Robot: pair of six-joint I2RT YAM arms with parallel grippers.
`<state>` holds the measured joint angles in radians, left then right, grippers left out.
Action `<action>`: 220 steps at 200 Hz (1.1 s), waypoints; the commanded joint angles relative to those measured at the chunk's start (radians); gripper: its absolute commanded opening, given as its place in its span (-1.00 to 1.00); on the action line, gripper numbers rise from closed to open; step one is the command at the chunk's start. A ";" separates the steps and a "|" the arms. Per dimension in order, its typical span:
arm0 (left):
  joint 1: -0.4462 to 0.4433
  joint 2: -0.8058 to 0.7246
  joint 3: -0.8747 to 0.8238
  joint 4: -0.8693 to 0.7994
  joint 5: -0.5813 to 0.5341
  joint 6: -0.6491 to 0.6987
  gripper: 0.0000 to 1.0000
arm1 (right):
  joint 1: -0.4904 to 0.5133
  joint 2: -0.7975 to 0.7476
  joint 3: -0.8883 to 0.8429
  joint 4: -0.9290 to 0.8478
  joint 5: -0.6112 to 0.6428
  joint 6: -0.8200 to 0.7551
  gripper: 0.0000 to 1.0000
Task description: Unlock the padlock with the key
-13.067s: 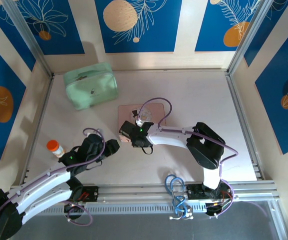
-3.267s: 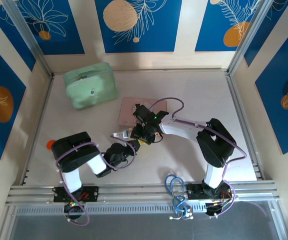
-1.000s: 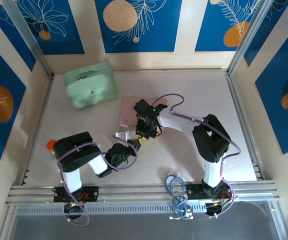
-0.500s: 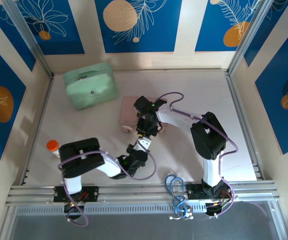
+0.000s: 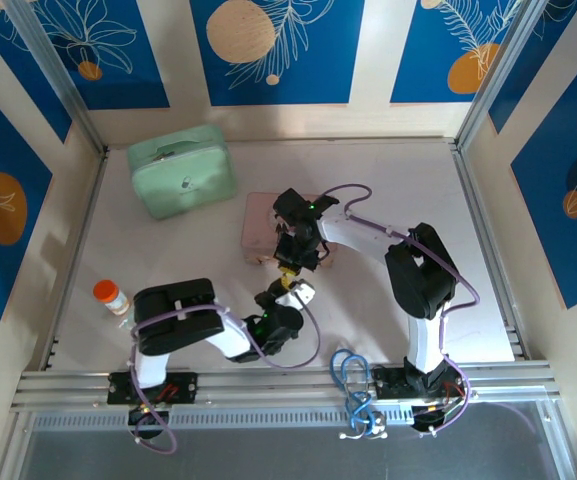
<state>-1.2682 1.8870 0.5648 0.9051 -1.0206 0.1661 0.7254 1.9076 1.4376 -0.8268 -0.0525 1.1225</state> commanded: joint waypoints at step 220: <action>0.064 -0.233 -0.129 -0.095 0.390 -0.446 -1.00 | 0.024 -0.175 -0.245 0.274 0.035 -0.047 0.22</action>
<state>-1.2102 1.6760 0.4530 0.7990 -0.6582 -0.2615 0.7341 1.7245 1.1580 -0.5419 -0.0071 1.0927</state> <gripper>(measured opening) 0.051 0.654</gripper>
